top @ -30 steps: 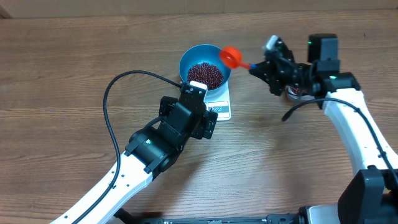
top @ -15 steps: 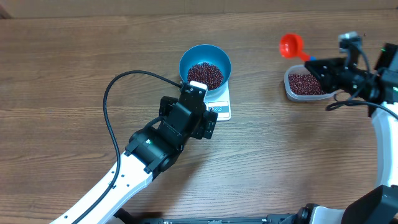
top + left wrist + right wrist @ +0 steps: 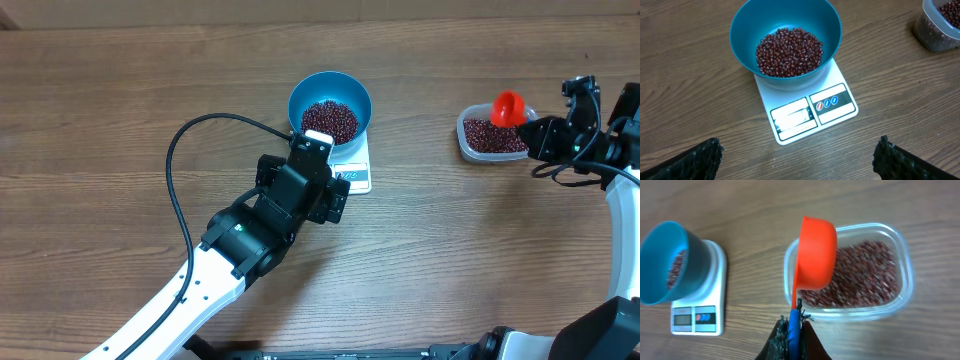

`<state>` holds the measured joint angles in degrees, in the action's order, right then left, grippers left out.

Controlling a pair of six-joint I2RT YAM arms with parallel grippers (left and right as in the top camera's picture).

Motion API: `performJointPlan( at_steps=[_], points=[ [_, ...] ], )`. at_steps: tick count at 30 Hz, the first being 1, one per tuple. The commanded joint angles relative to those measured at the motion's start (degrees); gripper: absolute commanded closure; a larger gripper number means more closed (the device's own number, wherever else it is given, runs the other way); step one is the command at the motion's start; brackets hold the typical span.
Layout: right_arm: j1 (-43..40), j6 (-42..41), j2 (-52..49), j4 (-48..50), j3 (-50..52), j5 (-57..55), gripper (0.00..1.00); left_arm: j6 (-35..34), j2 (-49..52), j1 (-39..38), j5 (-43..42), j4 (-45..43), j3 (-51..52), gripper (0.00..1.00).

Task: Scoop item into bowl and weigh 150g on scale
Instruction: 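Move the red scoop right over the clear bean tub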

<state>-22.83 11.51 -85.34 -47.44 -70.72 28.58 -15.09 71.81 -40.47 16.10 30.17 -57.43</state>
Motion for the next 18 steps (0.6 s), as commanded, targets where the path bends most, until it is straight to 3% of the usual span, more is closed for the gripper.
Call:
performJointPlan(
  at_steps=[1, 18],
  points=[
    [0.5, -1.9, 1.0, -0.8, -1.8, -5.7, 0.96, -0.8, 0.5, 0.0, 0.8, -0.2, 0.4, 0.0],
    [12.7, -4.0, -1.4, -2.4, -3.2, -33.2, 0.96, -0.8, 0.5, 0.0, 0.8, -0.2, 0.4, 0.0]
  ],
)
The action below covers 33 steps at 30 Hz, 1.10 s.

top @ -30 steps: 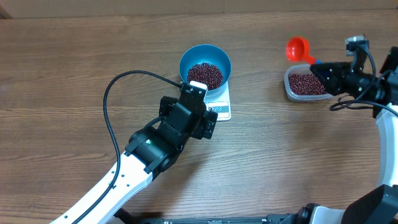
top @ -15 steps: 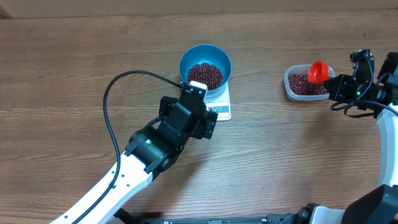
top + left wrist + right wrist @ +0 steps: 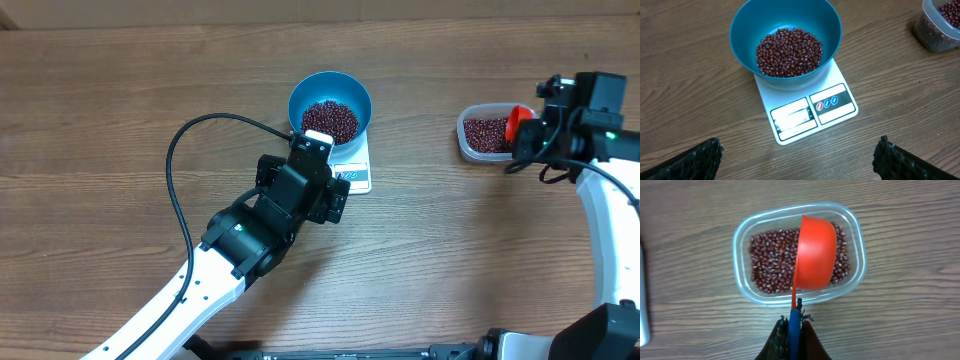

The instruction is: Scoop item into bowl and weigh 150g on scale

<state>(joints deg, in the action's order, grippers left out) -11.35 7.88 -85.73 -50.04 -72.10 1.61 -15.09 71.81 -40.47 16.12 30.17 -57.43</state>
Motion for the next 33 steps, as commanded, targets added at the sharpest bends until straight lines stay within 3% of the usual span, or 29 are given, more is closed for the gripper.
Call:
performJointPlan(
  at_steps=[1, 15, 33],
  points=[
    [1.6, -0.3, -1.2, 0.2, -1.9, -6.8, 0.96, -0.8, 0.5, 0.0, 0.8, -0.2, 0.4, 0.0],
    [1.9, 0.5, -10.1, 0.2, -1.8, -6.4, 0.96, -0.8, 0.5, 0.0, 0.8, -0.2, 0.4, 0.01],
    [1.9, 4.6, -13.4, 1.3, -1.2, 5.2, 0.96, -0.8, 0.5, 0.0, 0.8, -0.2, 0.4, 0.0]
  ],
)
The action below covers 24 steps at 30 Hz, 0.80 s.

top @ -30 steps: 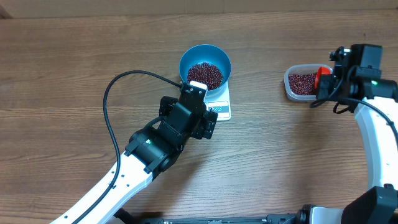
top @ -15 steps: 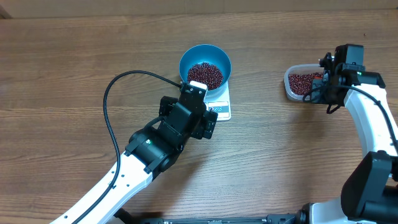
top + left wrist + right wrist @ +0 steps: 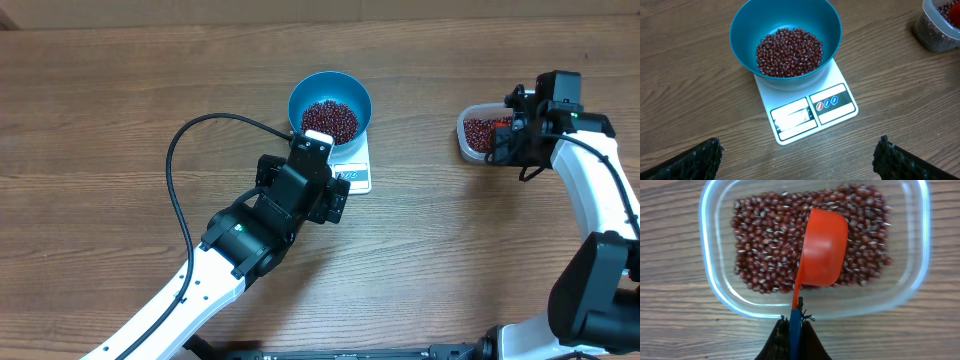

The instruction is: Scoop item into bowl and weigh 150g on scale

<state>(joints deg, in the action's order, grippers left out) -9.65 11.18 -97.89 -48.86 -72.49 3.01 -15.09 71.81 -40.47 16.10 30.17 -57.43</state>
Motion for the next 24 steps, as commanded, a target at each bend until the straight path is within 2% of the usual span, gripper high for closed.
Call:
performJointPlan(
  at_steps=[1, 24],
  points=[
    [0.2, 1.3, -1.2, 0.3, -0.7, 3.8, 0.96, -0.8, 0.5, 0.0, 0.8, -0.2, 0.4, 0.0],
    [0.2, 3.8, -1.3, 1.0, -0.6, 11.6, 0.96, -0.8, 0.5, 0.0, 0.8, -0.2, 0.4, 0.0]
  ],
)
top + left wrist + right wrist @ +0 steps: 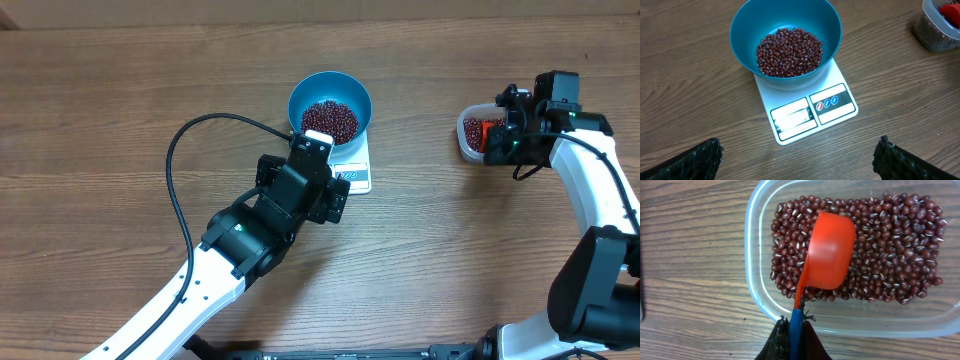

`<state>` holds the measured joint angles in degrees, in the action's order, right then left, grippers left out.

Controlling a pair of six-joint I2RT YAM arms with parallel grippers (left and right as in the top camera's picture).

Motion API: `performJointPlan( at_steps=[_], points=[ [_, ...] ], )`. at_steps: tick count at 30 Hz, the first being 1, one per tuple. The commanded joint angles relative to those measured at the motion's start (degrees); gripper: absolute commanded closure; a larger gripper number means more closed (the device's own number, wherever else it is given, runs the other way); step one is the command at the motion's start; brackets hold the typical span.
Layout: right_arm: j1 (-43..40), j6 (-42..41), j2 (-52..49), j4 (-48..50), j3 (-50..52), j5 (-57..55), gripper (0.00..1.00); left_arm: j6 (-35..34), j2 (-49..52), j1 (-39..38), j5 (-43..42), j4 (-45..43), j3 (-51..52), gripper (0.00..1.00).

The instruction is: Scoop item into bowl and weigh 150g on scale

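A blue bowl (pixel 785 35) holding red beans (pixel 789 52) stands on a small white scale (pixel 807 112), seen also in the overhead view as the bowl (pixel 330 105). My left gripper (pixel 797 157) hovers open just in front of the scale, nothing between its fingers. At the right, my right gripper (pixel 794 330) is shut on the blue handle of an orange scoop (pixel 830 250). The scoop lies mouth down on the beans inside a clear plastic tub (pixel 757 275), which shows in the overhead view (pixel 470 132) too.
The wooden table (pixel 120 120) carries only the scale, bowl and tub. A black cable (pixel 180 150) loops from the left arm across the table's left half.
The right gripper has shifted with the scoop toward the tub's left part, the scoop still face down on the beans. The left arm, bowl and scale have not moved.
The right gripper first held the scoop above the tub, with bowl and scale in its view. Then it was centred over the tub, then low with the scoop in the beans, and now further left in them. The left gripper stayed open before the scale throughout.
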<state>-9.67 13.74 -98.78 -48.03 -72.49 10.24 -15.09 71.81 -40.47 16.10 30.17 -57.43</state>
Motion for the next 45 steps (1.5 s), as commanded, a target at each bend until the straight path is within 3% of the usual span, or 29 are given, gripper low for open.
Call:
performJointPlan(
  at_steps=[1, 31, 45],
  points=[
    [0.2, 1.7, -0.4, 0.2, -0.6, 4.9, 0.96, -0.8, 0.5, 0.0, 0.8, -0.2, 0.4, 0.0],
    [-3.3, 1.3, -0.4, 1.7, -0.6, 8.2, 0.96, -0.8, 0.5, 0.0, 0.8, -0.2, 0.4, 0.01],
    [-6.8, 1.3, -3.1, 1.2, -0.6, 15.2, 0.96, -0.8, 0.5, 0.0, 0.8, -0.2, 0.4, 0.01]
  ],
)
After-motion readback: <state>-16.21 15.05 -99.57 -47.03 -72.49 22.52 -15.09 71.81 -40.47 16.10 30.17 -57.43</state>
